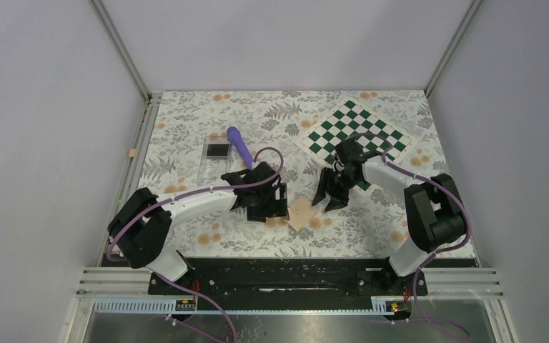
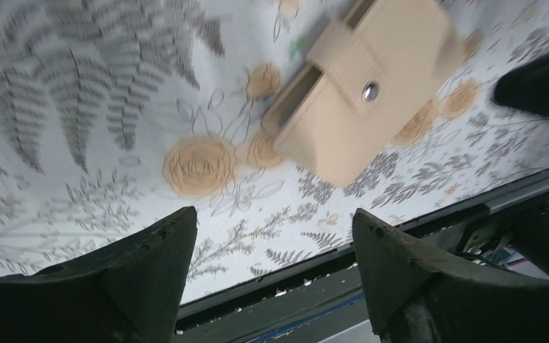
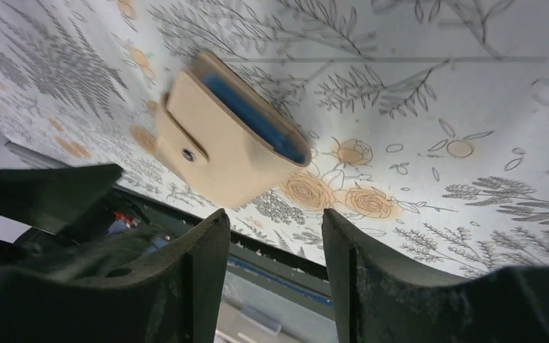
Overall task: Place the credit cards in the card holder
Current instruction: Move the card holder to the center of the board.
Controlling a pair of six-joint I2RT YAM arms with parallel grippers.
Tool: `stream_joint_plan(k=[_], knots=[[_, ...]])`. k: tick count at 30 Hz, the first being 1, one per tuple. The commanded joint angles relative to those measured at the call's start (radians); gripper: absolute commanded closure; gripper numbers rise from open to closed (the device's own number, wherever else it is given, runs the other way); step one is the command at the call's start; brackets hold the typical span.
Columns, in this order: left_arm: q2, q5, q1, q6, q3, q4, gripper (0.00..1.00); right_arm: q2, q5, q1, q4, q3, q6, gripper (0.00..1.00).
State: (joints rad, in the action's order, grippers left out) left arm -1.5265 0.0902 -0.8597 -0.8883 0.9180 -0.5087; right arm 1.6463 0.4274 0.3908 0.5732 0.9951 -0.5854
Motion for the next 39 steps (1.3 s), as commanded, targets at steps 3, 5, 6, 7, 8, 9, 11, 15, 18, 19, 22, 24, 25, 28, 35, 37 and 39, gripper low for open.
stream_joint_plan(k=[3,5,6,7,8,9,11,15,18,19,22,24,25,28,35,37,39], knots=[[-0.101,0.14,0.103,0.176,0.124,0.065,0.22,0.002,0.162,0.007,-0.167,-0.157,-0.133,0.45],[-0.155,0.2,0.132,0.189,0.143,0.098,0.22,0.011,0.194,0.007,-0.233,-0.191,-0.174,0.46],[-0.187,0.237,0.146,0.193,0.16,0.106,0.23,0.016,0.201,0.007,-0.256,-0.201,-0.193,0.46],[-0.221,0.274,0.155,0.199,0.179,0.109,0.24,0.025,0.208,0.007,-0.278,-0.205,-0.207,0.46],[-0.252,0.302,0.159,0.207,0.2,0.109,0.25,0.034,0.214,0.006,-0.296,-0.206,-0.219,0.46],[-0.279,0.32,0.16,0.216,0.22,0.109,0.26,0.046,0.216,0.006,-0.309,-0.201,-0.229,0.46],[-0.327,0.351,0.159,0.222,0.24,0.113,0.26,0.075,0.227,0.006,-0.33,-0.186,-0.242,0.46],[-0.33,0.418,0.155,0.182,0.183,0.185,0.28,0.124,0.236,0.007,-0.372,-0.156,-0.261,0.47],[-0.282,0.461,0.148,0.12,0.1,0.262,0.29,0.141,0.23,0.006,-0.399,-0.14,-0.269,0.48],[-0.265,0.473,0.143,0.097,0.071,0.294,0.3,0.14,0.229,0.006,-0.411,-0.136,-0.272,0.48],[-0.207,0.487,0.137,0.021,-0.016,0.395,0.37,0.126,0.228,0.006,-0.429,-0.135,-0.274,0.5],[-0.176,0.488,0.133,-0.028,-0.061,0.465,0.42,0.11,0.233,0.006,-0.448,-0.143,-0.276,0.52],[-0.166,0.486,0.131,-0.045,-0.078,0.49,0.45,0.102,0.238,0.006,-0.458,-0.15,-0.278,0.55],[-0.139,0.481,0.127,-0.086,-0.115,0.559,0.59,0.076,0.26,0.006,-0.474,-0.165,-0.278,0.63],[-0.073,0.427,0.127,-0.098,-0.148,0.599,0.99,0.008,0.276,0.006,-0.464,-0.218,-0.246,0.67],[-0.051,0.41,0.128,-0.097,-0.157,0.59,1.0,-0.002,0.256,0.006,-0.409,-0.217,-0.21,0.64],[-0.026,0.395,0.127,-0.094,-0.168,0.58,1.0,-0.008,0.236,0.006,-0.36,-0.215,-0.177,0.59]])
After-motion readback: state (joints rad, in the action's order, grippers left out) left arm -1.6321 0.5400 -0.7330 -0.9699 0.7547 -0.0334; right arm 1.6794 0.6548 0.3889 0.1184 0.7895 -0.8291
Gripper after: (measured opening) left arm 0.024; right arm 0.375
